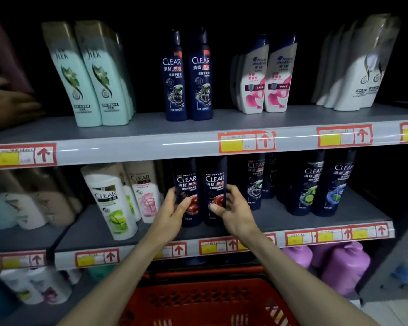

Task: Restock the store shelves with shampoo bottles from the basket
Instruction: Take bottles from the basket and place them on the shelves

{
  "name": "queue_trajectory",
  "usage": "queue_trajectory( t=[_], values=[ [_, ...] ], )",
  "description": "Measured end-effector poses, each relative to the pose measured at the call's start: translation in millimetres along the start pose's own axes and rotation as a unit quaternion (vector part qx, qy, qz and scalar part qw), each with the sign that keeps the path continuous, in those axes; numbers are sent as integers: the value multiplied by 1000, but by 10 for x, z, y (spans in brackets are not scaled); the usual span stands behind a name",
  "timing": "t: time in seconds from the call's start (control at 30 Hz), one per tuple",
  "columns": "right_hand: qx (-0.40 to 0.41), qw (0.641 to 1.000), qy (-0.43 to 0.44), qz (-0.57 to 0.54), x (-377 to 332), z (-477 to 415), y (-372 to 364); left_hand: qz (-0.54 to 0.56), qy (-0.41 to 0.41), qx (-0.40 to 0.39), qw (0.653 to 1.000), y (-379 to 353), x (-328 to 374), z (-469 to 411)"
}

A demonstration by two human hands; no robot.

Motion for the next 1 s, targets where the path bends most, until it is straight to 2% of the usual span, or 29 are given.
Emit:
queue_trajectory(
  t=[0.1, 0.23, 0.3, 0.53, 1.0],
  values=[
    [9, 1000, -2, 16, 4, 37, 7, -19, 18, 0, 1000, -19, 8, 33],
    [62, 996, 11, 55, 29, 116, 42, -104, 76, 96, 987, -42, -29, 155],
    [80, 993, 28, 82, 49, 142, 40, -117, 89, 114, 983, -66, -45, 207],
    [108, 982, 41, 146, 152, 28, -16, -182, 64, 140, 971, -151, -80, 114],
    [135, 980, 47, 139, 247, -303, 23, -179, 51, 163, 969, -90, -253, -270]
  ],
)
Point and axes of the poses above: each hand's wrist, its own z-axis away from the middle knuckle, its own y-axis out of the back of the hand, x = y × z, the point moved 3 cm from there along -z, towards the middle knuckle, and after that the axes turned 4 degrees about -z, right-handed, at the moved point
